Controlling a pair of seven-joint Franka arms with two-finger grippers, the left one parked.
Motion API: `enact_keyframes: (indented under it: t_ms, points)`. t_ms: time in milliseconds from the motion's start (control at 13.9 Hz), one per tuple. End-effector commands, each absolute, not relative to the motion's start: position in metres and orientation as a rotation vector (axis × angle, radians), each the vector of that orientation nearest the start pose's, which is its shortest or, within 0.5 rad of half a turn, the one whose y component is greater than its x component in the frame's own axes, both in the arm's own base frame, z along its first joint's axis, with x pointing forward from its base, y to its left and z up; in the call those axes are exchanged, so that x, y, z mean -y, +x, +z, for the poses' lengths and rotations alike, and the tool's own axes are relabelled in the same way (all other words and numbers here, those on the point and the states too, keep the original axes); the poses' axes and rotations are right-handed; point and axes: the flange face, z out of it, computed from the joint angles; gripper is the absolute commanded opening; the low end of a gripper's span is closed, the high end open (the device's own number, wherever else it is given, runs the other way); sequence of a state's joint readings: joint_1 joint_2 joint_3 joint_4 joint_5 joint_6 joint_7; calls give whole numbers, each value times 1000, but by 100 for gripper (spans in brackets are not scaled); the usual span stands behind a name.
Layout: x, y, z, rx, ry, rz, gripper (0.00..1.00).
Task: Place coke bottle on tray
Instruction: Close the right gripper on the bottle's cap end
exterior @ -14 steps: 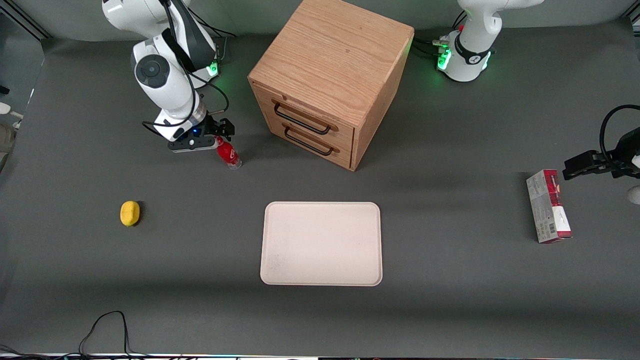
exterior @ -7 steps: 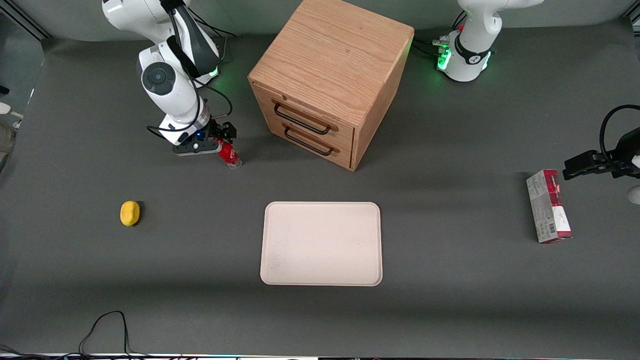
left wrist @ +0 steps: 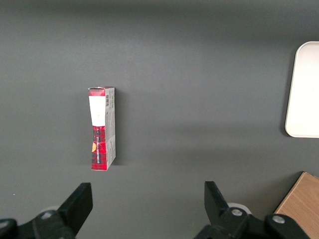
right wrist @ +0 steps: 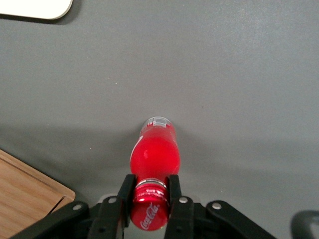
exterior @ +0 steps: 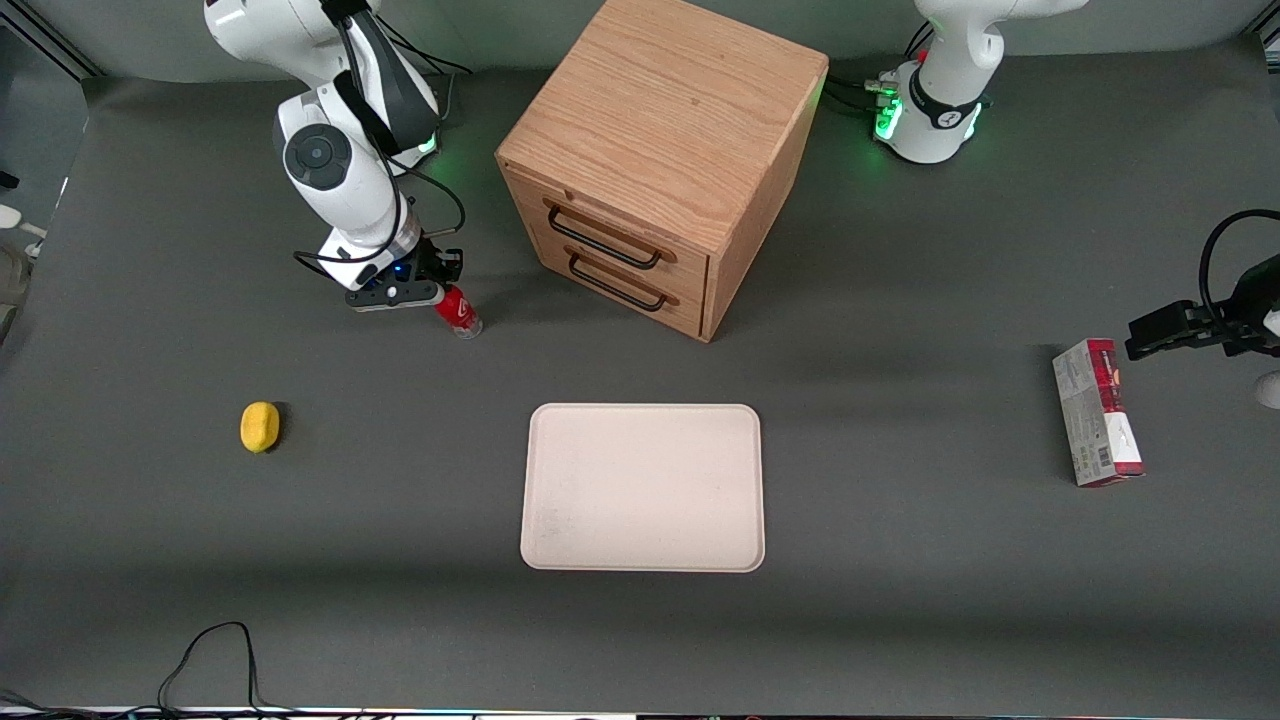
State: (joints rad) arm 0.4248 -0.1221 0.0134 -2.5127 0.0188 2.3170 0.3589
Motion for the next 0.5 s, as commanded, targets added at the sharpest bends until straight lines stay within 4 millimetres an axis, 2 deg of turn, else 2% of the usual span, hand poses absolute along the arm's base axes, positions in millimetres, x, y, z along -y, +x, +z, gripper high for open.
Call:
enact_keyframes:
  t_ms: [0,72,216,288,432]
  points:
    - [-193,407,328,66,-3148,107,20]
    - [-193,411,339,63,-3143,97,20]
    - [-198,422,377,58,-3143,105,20]
    - [-201,428,403,63,-3146,128,20]
    - [-206,442,467,71,-3143,118,20]
